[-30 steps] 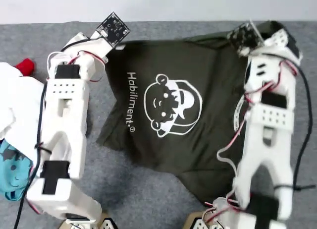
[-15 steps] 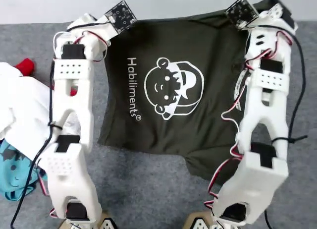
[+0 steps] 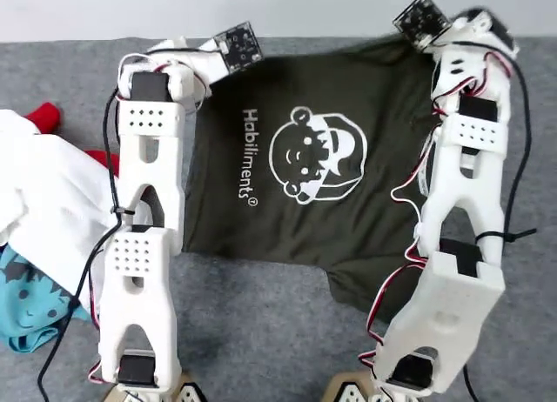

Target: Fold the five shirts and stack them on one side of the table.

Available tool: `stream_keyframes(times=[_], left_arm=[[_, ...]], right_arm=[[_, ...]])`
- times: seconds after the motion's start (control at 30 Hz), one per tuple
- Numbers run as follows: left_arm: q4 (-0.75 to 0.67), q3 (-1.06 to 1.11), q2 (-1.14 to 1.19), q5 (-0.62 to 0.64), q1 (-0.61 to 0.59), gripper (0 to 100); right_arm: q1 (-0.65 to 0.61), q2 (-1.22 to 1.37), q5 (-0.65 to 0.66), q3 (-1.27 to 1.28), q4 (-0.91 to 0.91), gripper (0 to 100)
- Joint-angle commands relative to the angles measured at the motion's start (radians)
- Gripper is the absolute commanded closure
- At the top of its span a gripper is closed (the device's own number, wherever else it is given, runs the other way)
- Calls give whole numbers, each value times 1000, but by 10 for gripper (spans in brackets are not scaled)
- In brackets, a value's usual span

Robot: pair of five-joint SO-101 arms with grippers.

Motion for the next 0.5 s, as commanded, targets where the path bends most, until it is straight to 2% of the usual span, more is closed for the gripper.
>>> stream_keyframes(times=[0.0, 0.2, 0.3, 0.47], left_arm=[[175, -70, -9, 0, 5, 995], [381, -71, -12, 21, 2, 995], [396, -70, -14, 86, 2, 995], [396, -44, -61, 101, 26, 995]], right_arm=[[18, -47, 5, -63, 165, 988], [19, -120, 3, -63, 553, 988], [21, -156, 3, -63, 717, 988], [21, -217, 3, -63, 932, 988]])
